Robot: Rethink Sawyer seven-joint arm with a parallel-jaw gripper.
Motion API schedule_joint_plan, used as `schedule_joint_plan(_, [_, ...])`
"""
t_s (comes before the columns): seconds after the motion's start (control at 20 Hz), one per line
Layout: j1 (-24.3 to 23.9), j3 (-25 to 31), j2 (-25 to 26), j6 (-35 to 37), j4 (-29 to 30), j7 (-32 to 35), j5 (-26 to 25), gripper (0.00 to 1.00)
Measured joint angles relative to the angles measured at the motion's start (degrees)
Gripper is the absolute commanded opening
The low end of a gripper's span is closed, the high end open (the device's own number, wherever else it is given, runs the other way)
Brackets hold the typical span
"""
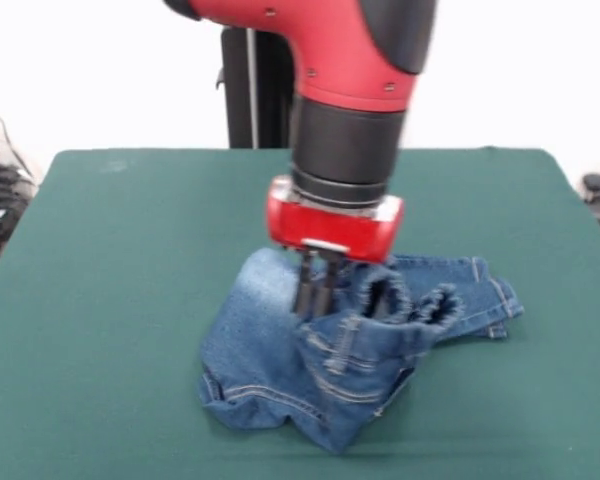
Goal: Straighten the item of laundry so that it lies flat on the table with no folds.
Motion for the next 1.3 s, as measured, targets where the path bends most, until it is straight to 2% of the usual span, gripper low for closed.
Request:
schedule_joint_plan(0.55, [-8.2,5.1,-4.4,3.1,3.4,0.0,-9.2,0.0])
schedule_joint_plan(1.1, [-16.5,9.7,-14.1,13.3,8.1,0.0,-16.0,0.0])
schedule_joint_plan(1.3, [-21.1,11.6,-17.9,17.0,9.1,-1.0,-18.7,0.0])
